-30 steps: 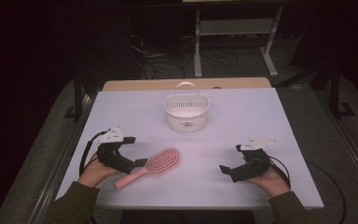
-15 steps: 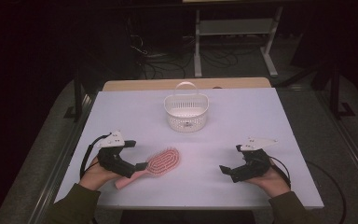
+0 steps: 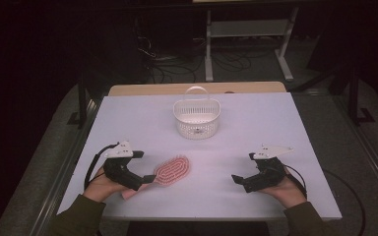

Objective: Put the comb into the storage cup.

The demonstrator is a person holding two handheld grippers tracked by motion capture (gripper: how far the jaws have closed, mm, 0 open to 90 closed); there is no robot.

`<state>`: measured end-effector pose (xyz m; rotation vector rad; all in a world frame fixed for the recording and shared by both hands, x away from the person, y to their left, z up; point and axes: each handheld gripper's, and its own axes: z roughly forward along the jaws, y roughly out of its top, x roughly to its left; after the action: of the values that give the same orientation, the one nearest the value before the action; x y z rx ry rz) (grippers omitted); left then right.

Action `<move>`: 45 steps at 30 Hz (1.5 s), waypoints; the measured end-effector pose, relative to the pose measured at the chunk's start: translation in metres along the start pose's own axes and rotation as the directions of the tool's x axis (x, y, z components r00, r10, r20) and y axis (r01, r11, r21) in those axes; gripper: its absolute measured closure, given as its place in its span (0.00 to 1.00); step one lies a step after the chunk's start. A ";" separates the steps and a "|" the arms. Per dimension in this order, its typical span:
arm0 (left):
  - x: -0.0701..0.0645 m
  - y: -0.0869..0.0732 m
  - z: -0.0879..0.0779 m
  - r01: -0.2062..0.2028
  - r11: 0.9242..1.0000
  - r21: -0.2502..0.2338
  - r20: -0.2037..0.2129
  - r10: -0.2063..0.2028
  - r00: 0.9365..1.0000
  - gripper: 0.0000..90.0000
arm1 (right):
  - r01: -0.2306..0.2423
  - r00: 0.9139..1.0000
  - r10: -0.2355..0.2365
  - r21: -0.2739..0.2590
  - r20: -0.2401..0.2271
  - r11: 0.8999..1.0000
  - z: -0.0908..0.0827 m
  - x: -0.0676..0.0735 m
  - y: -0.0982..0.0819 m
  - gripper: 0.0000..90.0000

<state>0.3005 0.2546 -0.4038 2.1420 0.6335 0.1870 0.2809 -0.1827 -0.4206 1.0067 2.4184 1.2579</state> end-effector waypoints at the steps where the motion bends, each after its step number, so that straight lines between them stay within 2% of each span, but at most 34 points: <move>1: 0.000 0.000 0.000 0.000 1.000 0.003 0.001 0.000 1.000 0.01 | 0.000 1.000 0.000 0.000 -0.001 1.000 0.000 0.000 0.000 0.00; 31: -0.004 -0.005 0.008 -0.030 0.996 0.079 -0.003 0.030 1.000 0.01 | 0.001 1.000 -0.001 -0.001 -0.004 1.000 -0.001 0.000 0.000 0.00; 45: -0.005 -0.008 0.013 -0.051 0.989 0.142 0.005 0.051 0.999 0.01 | -0.002 1.000 0.002 -0.007 0.001 1.000 -0.001 0.000 0.000 0.00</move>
<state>0.2981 0.2471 -0.4180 2.2967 0.6073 0.1731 0.2803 -0.1831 -0.4195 1.0070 2.4111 1.2658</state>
